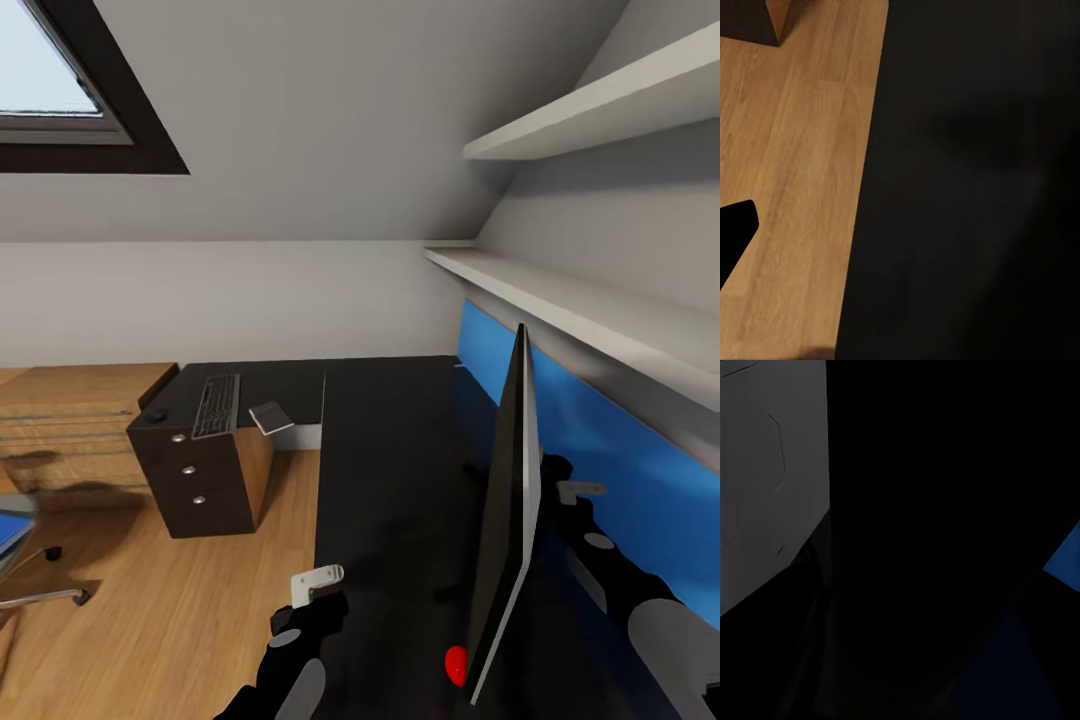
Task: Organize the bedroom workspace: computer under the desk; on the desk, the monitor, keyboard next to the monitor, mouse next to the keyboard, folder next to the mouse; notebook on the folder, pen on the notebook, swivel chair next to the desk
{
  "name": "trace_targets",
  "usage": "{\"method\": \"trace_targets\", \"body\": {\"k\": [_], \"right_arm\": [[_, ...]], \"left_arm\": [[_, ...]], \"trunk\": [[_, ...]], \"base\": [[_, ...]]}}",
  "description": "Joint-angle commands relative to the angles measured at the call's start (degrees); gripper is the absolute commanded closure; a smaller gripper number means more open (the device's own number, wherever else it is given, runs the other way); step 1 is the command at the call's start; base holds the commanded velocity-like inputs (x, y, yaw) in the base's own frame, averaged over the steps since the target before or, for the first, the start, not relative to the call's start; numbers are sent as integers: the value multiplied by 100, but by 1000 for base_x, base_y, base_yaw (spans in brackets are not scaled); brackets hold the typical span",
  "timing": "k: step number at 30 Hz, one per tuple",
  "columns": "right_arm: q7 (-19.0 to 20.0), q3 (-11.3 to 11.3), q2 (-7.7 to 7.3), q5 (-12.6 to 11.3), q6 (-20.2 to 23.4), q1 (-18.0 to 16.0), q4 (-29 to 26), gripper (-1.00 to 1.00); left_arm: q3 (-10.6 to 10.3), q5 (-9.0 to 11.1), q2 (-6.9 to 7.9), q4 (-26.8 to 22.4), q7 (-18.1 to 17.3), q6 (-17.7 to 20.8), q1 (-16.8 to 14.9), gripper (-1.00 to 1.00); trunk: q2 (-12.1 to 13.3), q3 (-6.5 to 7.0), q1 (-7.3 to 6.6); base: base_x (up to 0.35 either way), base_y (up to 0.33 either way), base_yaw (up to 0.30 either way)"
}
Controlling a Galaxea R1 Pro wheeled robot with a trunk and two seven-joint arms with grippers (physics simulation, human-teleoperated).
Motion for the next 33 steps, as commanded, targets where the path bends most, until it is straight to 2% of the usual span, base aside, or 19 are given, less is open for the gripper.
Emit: {"method": "trace_targets", "body": {"k": [1, 18, 33], "right_arm": [[-191, 98, -7, 168, -30, 2, 101, 100], [-191, 103, -7, 169, -30, 2, 102, 100], [-191, 103, -7, 162, -39, 2, 101, 100]], "left_arm": [[-9, 32, 1, -7, 42, 17, -7, -100], [-9, 41, -1, -7, 42, 23, -7, -100], [-9, 41, -1, -7, 42, 20, -6, -100]], "trunk": [[-4, -11, 4], [-4, -11, 4], [-4, -11, 4]], "base": [[80, 0, 0], [12, 0, 0], [70, 0, 0]]}}
